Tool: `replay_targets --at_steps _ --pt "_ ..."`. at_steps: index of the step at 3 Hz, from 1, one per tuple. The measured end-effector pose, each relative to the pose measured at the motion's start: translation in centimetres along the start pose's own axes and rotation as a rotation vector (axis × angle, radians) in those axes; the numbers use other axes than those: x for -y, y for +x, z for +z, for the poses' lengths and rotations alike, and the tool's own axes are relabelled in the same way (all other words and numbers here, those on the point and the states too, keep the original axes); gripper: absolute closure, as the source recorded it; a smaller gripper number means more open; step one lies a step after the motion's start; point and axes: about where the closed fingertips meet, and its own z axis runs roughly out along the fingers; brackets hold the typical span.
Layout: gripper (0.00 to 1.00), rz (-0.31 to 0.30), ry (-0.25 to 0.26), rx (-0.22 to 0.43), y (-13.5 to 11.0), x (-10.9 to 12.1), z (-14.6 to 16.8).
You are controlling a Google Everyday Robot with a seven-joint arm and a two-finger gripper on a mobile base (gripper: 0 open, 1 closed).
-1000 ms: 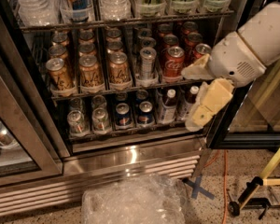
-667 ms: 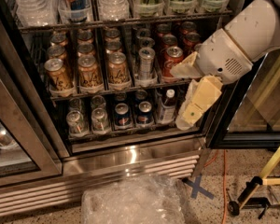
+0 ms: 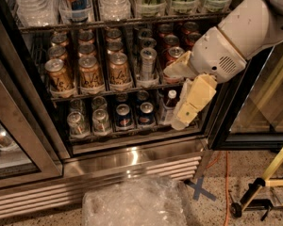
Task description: Pick orange can from middle shelf of fridge
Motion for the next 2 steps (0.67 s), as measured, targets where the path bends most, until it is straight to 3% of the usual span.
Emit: replay_targets --at_steps 1,2 --pt "0.00 -0.006 -0.006 0.002 -0.32 -0.04 0.17" --pt "0.00 0.012 0.093 -0.071 -0.35 0.13 0.97"
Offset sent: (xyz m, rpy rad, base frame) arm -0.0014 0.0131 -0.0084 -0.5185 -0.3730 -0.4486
